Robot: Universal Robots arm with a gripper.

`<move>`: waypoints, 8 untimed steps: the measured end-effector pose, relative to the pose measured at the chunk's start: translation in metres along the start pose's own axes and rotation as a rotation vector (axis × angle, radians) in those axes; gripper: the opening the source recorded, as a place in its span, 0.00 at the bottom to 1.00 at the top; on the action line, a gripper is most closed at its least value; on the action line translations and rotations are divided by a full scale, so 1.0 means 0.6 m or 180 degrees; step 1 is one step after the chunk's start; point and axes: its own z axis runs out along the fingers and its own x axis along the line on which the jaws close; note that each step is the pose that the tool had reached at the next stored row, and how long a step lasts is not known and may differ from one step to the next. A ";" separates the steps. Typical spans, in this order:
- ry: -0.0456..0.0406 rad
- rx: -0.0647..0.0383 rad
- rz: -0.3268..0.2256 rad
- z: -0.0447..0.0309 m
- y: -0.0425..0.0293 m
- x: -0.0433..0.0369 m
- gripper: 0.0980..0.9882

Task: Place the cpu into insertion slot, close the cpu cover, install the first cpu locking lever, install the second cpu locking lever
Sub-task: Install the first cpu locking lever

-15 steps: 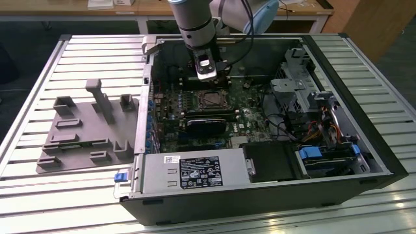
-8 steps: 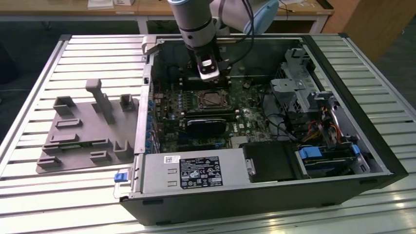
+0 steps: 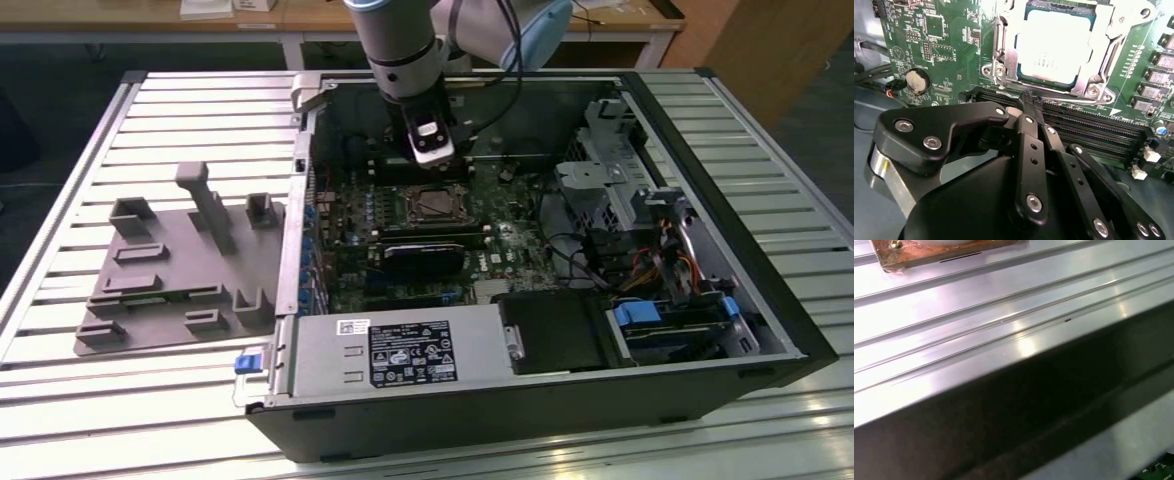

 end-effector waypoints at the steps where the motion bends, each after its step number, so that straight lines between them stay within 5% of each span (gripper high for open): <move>1: 0.0002 0.0003 -0.0011 0.000 0.000 0.000 0.00; 8: 0.0008 0.0012 -0.0040 0.004 -0.001 0.000 0.00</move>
